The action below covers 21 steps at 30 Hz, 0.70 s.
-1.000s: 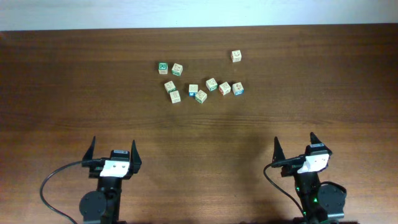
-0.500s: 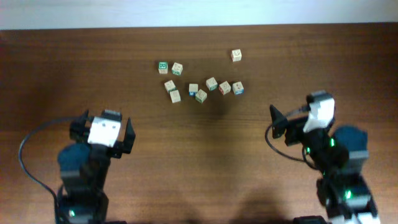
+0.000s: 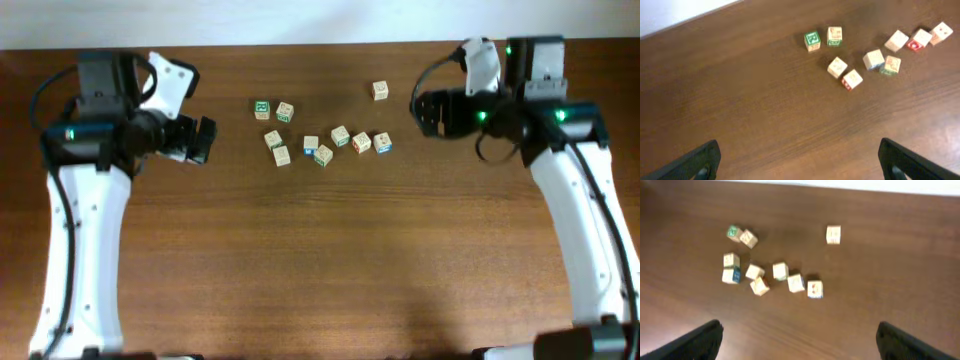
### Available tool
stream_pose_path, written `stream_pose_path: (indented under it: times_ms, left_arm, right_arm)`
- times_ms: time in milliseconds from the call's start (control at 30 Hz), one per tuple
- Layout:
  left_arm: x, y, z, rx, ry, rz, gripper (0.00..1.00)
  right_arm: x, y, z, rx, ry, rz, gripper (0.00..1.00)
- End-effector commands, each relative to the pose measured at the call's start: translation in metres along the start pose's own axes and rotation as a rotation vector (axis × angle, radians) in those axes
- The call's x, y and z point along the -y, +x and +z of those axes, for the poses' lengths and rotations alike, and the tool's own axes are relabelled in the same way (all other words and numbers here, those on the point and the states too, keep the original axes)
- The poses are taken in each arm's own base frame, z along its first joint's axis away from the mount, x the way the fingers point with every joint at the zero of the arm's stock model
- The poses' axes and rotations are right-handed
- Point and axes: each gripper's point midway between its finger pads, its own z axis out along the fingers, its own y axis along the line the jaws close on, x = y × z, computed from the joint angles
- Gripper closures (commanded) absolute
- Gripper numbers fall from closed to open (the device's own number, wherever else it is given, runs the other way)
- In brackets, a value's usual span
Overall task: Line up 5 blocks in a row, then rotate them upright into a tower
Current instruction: 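Raise both arms and move the right gripper toward the blocks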
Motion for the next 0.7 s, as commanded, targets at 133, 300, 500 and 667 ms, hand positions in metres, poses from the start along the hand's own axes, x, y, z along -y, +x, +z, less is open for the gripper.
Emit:
stream_pose_path:
  times_ms: [133,300,500,667]
  left_arm:
    - [-0.009,-0.015,0.024,-0.013,0.029,-0.020,0.01]
    - [-0.007,-0.013,0.025,-0.024,0.036,-0.022,0.01]
    - [-0.008,-0.013,0.025,-0.023,0.036,-0.022,0.01]
    - [-0.008,-0.013,0.025,-0.023,0.035,-0.022,0.01]
  right_arm:
    - [0.004,-0.022,0.010,0.000,-0.019,-0.027,0.02]
    - [0.003,-0.027,0.013,0.015,-0.023,-0.032,0.02]
    - [0.008,-0.001,0.084,-0.116,0.104,0.008,0.07]
    - [0.014,0.032,0.151,-0.217,0.247,0.014,0.19]
